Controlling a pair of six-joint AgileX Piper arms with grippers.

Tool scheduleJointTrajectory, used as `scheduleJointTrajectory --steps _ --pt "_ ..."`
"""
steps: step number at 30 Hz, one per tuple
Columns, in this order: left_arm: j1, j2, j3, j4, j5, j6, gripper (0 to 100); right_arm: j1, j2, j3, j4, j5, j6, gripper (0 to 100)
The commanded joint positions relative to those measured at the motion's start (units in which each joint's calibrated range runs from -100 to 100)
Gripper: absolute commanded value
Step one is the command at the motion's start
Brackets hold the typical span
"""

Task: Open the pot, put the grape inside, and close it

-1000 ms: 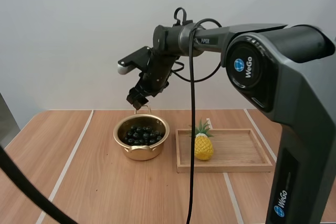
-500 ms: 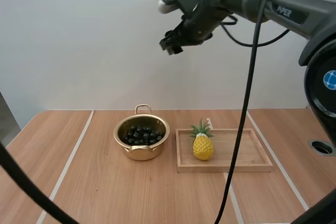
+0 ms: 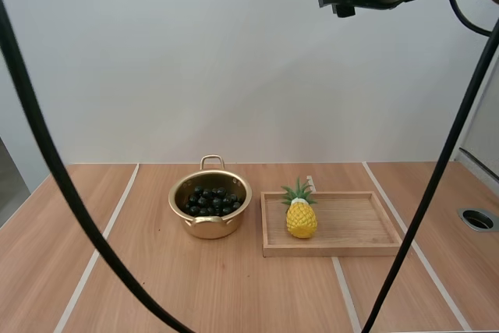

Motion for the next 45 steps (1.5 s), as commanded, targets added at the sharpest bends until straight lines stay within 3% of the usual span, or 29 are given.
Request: scheduleJointTrajectory --steps 1,12,20,36,45 --pt "0.09 2.2 0.0 0.1 3.3 -0.2 1 -0.4 -3.8 -0.7 -0.1 -3.6 1.7 100" --pt "0.09 8.6 0.2 3.9 13.0 -0.2 1 -0.4 -11.7 -0.7 -5.4 -5.4 7.1 100" --pt "0.09 13.3 4.8 3.9 20.7 -1.8 1 -0.4 -12.0 -0.7 -6.2 5.0 12.6 100" --pt "0.09 14.2 34.3 3.5 1.5 -5.9 0 -0.4 -12.2 -0.7 -5.8 10.8 14.5 100" --pt "0.09 16.0 43.7 -6.9 -0.5 -1.4 0 -0.4 -12.2 -0.7 -5.8 11.0 14.5 100"
